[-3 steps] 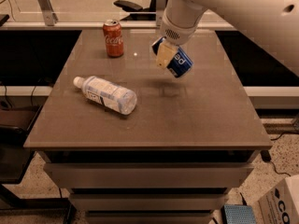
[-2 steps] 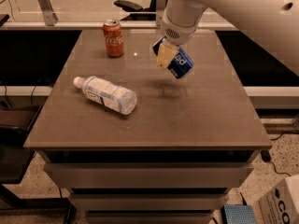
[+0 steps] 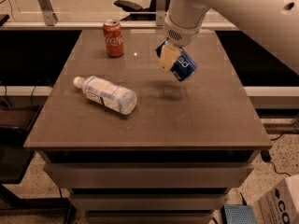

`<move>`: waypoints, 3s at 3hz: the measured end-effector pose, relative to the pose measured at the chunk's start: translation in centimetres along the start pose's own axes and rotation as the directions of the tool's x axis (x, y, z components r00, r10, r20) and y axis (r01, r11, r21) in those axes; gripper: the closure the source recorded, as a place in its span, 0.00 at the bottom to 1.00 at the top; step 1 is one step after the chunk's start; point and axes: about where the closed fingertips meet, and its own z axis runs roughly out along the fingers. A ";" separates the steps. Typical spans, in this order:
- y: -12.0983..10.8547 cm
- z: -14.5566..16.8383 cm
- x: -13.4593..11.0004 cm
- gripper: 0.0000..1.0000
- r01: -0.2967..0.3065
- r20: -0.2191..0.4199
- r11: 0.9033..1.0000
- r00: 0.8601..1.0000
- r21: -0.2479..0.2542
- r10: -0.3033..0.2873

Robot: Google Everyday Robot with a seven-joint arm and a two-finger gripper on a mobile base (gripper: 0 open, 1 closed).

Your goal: Knock pepsi can over

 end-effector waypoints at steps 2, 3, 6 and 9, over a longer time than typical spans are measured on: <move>0.4 0.3 1.2 1.00 -0.044 -0.036 0.999 0.998 -0.007 0.044; 0.3 0.4 2.0 1.00 -0.079 -0.056 0.997 0.995 -0.010 0.078; 0.2 1.3 3.9 1.00 -0.171 -0.117 0.984 0.979 -0.047 0.164; 2.2 3.3 4.8 1.00 -0.209 -0.140 0.971 0.971 -0.119 0.192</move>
Offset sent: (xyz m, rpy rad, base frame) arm -0.0092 -0.0134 -0.0105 -0.0137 0.0473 -0.0860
